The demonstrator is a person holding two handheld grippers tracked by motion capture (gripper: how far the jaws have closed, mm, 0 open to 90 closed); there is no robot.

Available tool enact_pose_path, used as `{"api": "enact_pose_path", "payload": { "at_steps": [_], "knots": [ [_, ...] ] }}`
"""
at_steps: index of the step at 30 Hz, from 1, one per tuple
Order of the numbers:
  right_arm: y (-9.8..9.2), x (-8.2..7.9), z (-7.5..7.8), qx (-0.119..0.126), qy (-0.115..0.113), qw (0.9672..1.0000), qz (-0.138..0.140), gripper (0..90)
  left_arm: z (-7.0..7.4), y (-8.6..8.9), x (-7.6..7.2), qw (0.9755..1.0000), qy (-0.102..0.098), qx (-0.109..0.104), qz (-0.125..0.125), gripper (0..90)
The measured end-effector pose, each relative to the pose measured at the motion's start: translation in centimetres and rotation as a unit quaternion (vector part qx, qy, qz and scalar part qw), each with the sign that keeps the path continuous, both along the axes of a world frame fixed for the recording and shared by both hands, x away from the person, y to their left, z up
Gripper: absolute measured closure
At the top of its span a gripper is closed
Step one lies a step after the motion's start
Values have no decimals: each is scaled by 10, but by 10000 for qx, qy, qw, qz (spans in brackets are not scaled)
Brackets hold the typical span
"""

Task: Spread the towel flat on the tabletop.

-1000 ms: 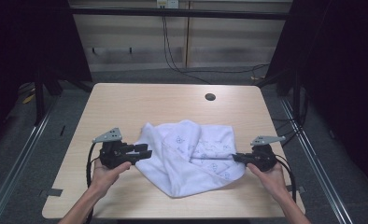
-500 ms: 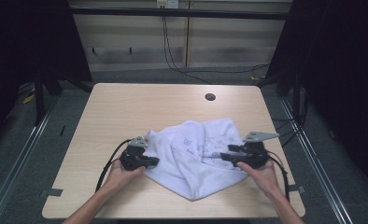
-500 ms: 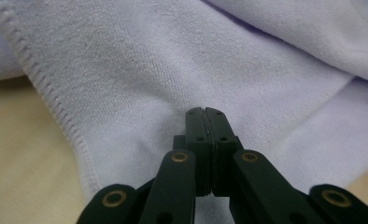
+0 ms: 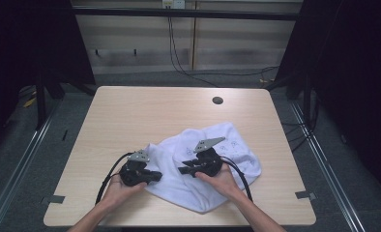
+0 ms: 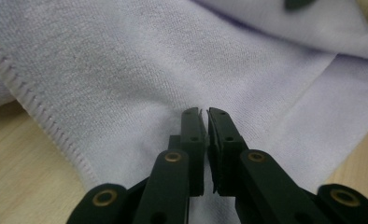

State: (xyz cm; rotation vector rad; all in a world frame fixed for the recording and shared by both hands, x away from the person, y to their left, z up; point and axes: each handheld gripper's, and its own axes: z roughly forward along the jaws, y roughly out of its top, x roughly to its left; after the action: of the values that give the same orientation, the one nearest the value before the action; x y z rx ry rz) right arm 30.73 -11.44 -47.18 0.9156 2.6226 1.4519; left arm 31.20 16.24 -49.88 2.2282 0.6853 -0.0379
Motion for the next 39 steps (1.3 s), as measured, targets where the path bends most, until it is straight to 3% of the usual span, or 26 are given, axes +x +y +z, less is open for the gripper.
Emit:
{"api": "enact_pose_path", "payload": {
  "at_steps": [1, 2, 3, 4, 5, 8, 10, 12, 14, 16, 17, 19, 22, 24, 25, 27, 28, 29, 31, 32, 33, 34, 36, 37, 39],
  "knots": [
    [-4, -1, 3, 54, -17, 10000, -64, 866, 1, 2, 0, 10000, -27, 52, 42, 847],
    [-15, -5, 9, -35, -190, 9994, -285, 870, 1, 3, 0, 9999, -70, 96, 98, 847],
    [-41, -10, 19, 76, -254, 9980, -568, 872, 1, 6, 1, 9999, -58, 88, 119, 847],
    [-53, -13, 23, 70, -306, 9968, -730, 872, 1, 8, 2, 9998, -42, 77, 175, 848],
    [-53, -13, 23, 70, -306, 9968, -730, 872, 1, 8, 2, 9998, -42, 77, 175, 848],
    [-110, -29, 32, 111, -393, 9895, -1384, 871, 1, 10, 3, 9996, -52, 84, 265, 848],
    [-140, -41, 32, 234, -308, 9860, -1622, 867, 1, 10, 2, 9995, -112, 118, 287, 843],
    [-169, -55, 25, 391, -91, 9846, -1700, 854, 1, 8, 3, 9997, -29, 51, 253, 824],
    [-178, -67, 14, 139, 68, 9849, -1726, 853, 1, 4, 2, 9997, -61, 65, 208, 818],
    [-179, -77, 5, -38, 224, 9840, -1767, 825, 2, 3, -1, 9998, -5, 81, 168, 788],
    [-179, -86, -1, -294, 271, 9839, -1743, 800, 3, 3, -6, 9999, -18, 152, 24, 781],
    [-177, -92, -5, -362, 476, 9838, -1690, 744, 4, 3, -10, 9999, 64, 153, -48, 786],
    [-176, -97, -8, -480, 516, 9829, -1702, 675, 5, 9, -21, 9992, 189, 134, -324, 822],
    [-176, -97, -4, -544, 322, 9813, -1818, 600, 9, 16, -27, 9993, 183, 28, -321, 825],
    [-176, -97, -4, -544, 322, 9813, -1818, 600, 13, 21, -28, 9994, 125, -161, -288, 825],
    [-178, -91, 2, -424, 192, 9805, -1909, 580, 25, 32, -26, 9977, 1, -669, -110, 801],
    [-178, -85, 5, -408, 128, 9801, -1936, 575, 31, 35, -24, 9971, -157, -738, 43, 778],
    [-176, -75, 9, -390, 1, 9800, -1953, 575, 35, 37, -20, 9961, -300, -793, 225, 653],
    [-175, -70, 10, -391, -54, 9798, -1959, 572, 39, 42, -9, 9931, -426, -974, 494, 645],
    [-172, -61, 11, -396, -91, 9793, -1981, 566, 39, 43, -4, 9926, -513, -938, 582, 639],
    [-170, -55, 11, -392, -117, 9790, -1995, 563, 37, 43, 3, 9905, -661, -857, 851, 622],
    [-163, -39, 10, -438, -142, 9803, -1923, 555, 31, 45, 13, 9887, -567, -910, 1044, 530],
    [-159, -31, 9, -471, -134, 9806, -1896, 544, 27, 44, 17, 9891, -554, -788, 1114, 490],
    [-151, -16, 5, -488, -74, 9820, -1824, 538, 23, 43, 20, 9899, -495, -707, 1128, 489],
    [-146, -8, 2, -539, -77, 9826, -1773, 531, 16, 37, 22, 9935, -286, -556, 951, 541]
  ]
}}
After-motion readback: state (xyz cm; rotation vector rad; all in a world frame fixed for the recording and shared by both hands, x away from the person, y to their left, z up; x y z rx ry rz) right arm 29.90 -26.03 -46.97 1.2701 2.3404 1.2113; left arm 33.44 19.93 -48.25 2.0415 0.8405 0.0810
